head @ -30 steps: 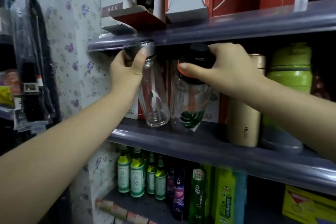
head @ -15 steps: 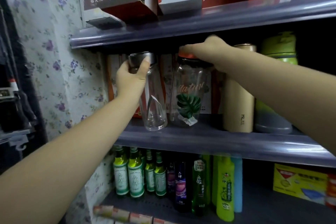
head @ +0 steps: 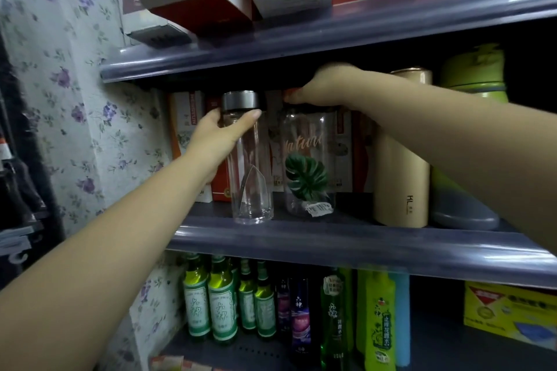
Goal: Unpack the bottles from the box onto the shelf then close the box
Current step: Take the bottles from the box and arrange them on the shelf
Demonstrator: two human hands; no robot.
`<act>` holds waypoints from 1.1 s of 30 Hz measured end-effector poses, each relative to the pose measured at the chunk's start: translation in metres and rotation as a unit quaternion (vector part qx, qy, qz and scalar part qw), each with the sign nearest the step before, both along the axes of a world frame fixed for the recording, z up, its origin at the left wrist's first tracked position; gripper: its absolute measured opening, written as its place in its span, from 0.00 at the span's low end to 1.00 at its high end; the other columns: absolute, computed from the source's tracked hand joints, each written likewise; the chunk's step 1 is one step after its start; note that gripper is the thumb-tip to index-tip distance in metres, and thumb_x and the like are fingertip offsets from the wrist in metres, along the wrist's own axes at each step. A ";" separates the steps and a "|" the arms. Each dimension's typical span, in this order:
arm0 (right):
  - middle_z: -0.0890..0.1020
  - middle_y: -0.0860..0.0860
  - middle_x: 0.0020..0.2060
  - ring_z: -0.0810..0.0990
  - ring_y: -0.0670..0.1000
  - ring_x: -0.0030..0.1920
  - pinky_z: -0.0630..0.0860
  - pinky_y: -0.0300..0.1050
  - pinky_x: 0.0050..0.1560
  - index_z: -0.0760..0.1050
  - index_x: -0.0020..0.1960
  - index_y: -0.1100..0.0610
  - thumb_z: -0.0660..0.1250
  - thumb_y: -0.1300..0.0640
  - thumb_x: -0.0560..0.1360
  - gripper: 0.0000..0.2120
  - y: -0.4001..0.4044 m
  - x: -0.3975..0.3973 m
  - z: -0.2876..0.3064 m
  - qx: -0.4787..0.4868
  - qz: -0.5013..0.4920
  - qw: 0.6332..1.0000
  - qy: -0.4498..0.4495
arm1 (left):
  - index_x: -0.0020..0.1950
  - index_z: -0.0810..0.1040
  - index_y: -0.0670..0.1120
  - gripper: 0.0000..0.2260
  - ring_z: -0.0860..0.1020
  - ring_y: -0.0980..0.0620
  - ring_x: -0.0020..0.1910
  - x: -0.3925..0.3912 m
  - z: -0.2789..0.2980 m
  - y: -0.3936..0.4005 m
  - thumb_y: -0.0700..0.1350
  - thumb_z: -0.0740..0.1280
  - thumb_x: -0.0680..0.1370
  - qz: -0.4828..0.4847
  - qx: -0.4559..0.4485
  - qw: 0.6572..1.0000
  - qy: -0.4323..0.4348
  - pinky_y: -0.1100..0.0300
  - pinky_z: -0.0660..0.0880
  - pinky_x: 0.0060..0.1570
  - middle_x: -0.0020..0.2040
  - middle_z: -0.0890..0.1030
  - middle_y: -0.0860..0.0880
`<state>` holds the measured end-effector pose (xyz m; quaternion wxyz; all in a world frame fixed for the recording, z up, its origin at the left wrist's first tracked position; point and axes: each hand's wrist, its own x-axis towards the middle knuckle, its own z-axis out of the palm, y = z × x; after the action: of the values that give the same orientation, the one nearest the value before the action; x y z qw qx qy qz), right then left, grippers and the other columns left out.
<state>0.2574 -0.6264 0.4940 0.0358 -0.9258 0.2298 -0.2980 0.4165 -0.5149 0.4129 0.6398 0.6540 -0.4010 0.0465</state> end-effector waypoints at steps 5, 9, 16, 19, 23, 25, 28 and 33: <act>0.68 0.54 0.72 0.66 0.56 0.71 0.64 0.44 0.67 0.64 0.73 0.53 0.66 0.45 0.75 0.30 -0.011 0.006 -0.010 0.023 0.020 0.998 -0.063 | 0.66 0.73 0.48 0.32 0.79 0.54 0.55 -0.009 0.000 -0.003 0.61 0.74 0.68 0.007 -0.009 1.000 0.009 0.62 0.73 0.54 0.57 0.81 0.51; 0.77 0.53 0.62 0.75 0.51 0.63 0.73 0.39 0.58 0.72 0.65 0.57 0.73 0.51 0.71 0.25 -0.015 0.004 -0.023 0.211 0.103 0.949 -0.209 | 0.64 0.72 0.48 0.27 0.78 0.56 0.51 -0.020 -0.004 -0.012 0.60 0.72 0.70 0.055 -0.031 0.998 -0.008 0.66 0.69 0.42 0.55 0.79 0.52; 0.81 0.50 0.52 0.80 0.49 0.52 0.76 0.40 0.51 0.76 0.58 0.57 0.77 0.53 0.66 0.23 -0.021 0.005 -0.044 0.324 0.126 0.892 -0.289 | 0.68 0.68 0.47 0.33 0.76 0.53 0.55 -0.025 -0.012 -0.009 0.60 0.73 0.69 0.068 -0.028 0.997 -0.001 0.62 0.69 0.50 0.58 0.77 0.52; 0.80 0.52 0.55 0.79 0.51 0.56 0.76 0.44 0.57 0.72 0.62 0.57 0.81 0.48 0.59 0.36 -0.023 0.008 -0.060 0.345 0.115 0.899 -0.242 | 0.68 0.68 0.47 0.32 0.76 0.52 0.57 -0.025 -0.023 -0.004 0.57 0.74 0.69 0.062 0.007 0.998 -0.003 0.59 0.70 0.52 0.59 0.77 0.51; 0.78 0.50 0.60 0.77 0.52 0.60 0.74 0.47 0.61 0.68 0.66 0.55 0.81 0.41 0.54 0.46 -0.022 0.013 -0.075 0.309 0.068 0.926 -0.207 | 0.65 0.72 0.47 0.27 0.77 0.52 0.57 -0.025 -0.032 -0.002 0.54 0.75 0.70 0.062 0.012 0.998 0.003 0.59 0.71 0.53 0.58 0.79 0.51; 0.79 0.50 0.58 0.78 0.52 0.60 0.76 0.50 0.60 0.70 0.65 0.53 0.78 0.33 0.44 0.53 -0.023 0.014 -0.073 0.286 0.072 0.933 -0.206 | 0.63 0.74 0.48 0.27 0.78 0.51 0.57 -0.026 -0.033 -0.003 0.55 0.75 0.69 0.079 -0.007 0.997 0.002 0.55 0.74 0.57 0.57 0.80 0.51; 0.81 0.49 0.56 0.80 0.52 0.57 0.78 0.51 0.57 0.73 0.62 0.53 0.76 0.32 0.41 0.52 -0.027 0.014 -0.071 0.275 0.086 0.937 -0.200 | 0.63 0.74 0.48 0.25 0.76 0.53 0.55 -0.027 -0.036 -0.005 0.56 0.74 0.70 0.099 -0.003 0.995 -0.019 0.57 0.72 0.55 0.56 0.79 0.53; 0.78 0.50 0.60 0.78 0.52 0.59 0.76 0.50 0.60 0.66 0.67 0.54 0.79 0.38 0.54 0.47 -0.024 0.006 -0.081 0.263 0.092 0.939 -0.201 | 0.67 0.71 0.49 0.30 0.76 0.49 0.62 -0.022 -0.041 -0.005 0.60 0.73 0.69 0.085 0.011 0.996 -0.012 0.48 0.73 0.63 0.62 0.79 0.49</act>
<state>0.2636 -0.6503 0.4135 0.3506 -0.8212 0.2019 -0.4024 0.3942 -0.5204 0.3722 0.6215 0.6918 -0.3524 0.1044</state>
